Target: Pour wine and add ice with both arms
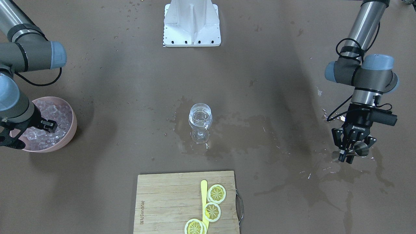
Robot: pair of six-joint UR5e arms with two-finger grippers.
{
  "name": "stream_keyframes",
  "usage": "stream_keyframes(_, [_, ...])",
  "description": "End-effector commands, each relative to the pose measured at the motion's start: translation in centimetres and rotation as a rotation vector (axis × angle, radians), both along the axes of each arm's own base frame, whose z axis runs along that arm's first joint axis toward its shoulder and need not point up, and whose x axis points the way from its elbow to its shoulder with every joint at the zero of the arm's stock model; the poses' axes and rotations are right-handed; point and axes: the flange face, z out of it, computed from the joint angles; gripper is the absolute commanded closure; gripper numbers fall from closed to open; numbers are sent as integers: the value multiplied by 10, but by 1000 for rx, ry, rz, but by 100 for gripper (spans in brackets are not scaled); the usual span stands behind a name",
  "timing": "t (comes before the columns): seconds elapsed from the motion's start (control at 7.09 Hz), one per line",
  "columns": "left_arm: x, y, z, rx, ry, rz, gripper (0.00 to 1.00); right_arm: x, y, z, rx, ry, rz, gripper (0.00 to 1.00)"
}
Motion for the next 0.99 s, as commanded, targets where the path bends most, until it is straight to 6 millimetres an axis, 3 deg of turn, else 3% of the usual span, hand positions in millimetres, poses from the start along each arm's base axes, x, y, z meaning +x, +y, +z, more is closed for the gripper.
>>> stream_keyframes(0.0, [9, -8, -64, -7, 18, 0, 100, -3, 8, 12, -12, 17, -13, 33])
stream_keyframes(0.14, [10, -5, -97, 1, 28, 4, 100, -3, 9, 14, -15, 19, -15, 36])
stream_keyframes(0.28, [20, 1, -113, -2, 24, 21, 100, -3, 9, 14, -15, 19, -13, 50])
stream_keyframes(0.42, [49, 18, -122, 8, 32, 71, 100, -3, 9, 15, -15, 23, -13, 64])
stream_keyframes(0.56, [79, 36, -133, 22, 46, 124, 100, -2, 10, 17, -16, 27, -12, 68])
stream_keyframes(0.7, [105, 46, -151, 43, 64, 160, 100, -2, 12, 20, -20, 32, -14, 68])
stream_keyframes(0.85, [130, 61, -162, 59, 71, 159, 100, -3, 12, 20, -20, 32, -15, 60])
